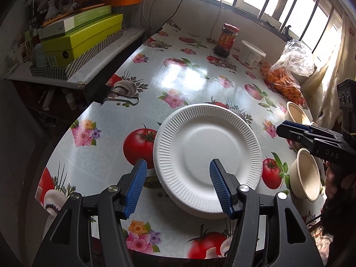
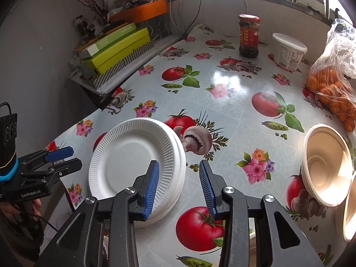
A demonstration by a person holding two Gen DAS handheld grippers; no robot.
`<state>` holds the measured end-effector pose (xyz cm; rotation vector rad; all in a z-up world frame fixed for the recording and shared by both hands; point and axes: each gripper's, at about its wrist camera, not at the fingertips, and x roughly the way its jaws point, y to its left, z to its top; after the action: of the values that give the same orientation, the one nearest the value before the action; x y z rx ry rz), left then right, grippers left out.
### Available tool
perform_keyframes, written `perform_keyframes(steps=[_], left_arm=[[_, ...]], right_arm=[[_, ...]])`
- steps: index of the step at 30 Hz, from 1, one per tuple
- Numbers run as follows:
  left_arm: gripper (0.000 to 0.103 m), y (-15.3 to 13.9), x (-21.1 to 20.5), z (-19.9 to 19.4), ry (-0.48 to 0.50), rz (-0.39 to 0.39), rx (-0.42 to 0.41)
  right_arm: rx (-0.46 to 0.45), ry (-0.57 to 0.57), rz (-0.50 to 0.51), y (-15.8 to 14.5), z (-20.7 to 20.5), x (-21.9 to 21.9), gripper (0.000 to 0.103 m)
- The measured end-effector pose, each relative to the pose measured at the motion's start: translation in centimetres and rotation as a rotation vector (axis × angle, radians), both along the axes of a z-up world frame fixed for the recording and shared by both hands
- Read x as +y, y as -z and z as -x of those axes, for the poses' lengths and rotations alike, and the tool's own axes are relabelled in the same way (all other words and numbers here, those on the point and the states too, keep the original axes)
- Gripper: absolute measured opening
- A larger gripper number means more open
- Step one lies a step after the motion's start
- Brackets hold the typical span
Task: Organize plates and bowls
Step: 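Move the left gripper over to the beige paper bowls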
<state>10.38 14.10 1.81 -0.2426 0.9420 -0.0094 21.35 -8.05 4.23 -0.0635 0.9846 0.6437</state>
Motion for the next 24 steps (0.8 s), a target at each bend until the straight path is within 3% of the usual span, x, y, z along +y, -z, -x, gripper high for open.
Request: perform_keyframes(steps=[8,11,14,17,24], left_arm=[[0.060,-1.7,-3.0,0.5,0.054,-0.035,-0.061],[0.060,-2.2,-4.7,0.7,0.071,-0.101,-0.096],[0.060,-2.4,-5.9,0.6,0.095,-0.089,-0.112],[0.060,-2.7,-7.7,0.8,0.114,-0.153,-0.145],[0.060,-2.5,-10.8,0.1,0.195,-0.106,-0.148]], right_arm=[[-0.084,0.056,0.007,-1.8,2.5,-2.7,0.043],[-0.092,0.081,-0.011,-2.1,3.4,-4.1,0.044],[-0.112,0.118,-0.014,-2.5,4.3,-5.5,0.045],[-0.125,0.161,-0.014,-2.8,5.1,-7.0,0.046],[-0.175,0.258,-0.020,-3.5,7.2,-10.5,0.047]])
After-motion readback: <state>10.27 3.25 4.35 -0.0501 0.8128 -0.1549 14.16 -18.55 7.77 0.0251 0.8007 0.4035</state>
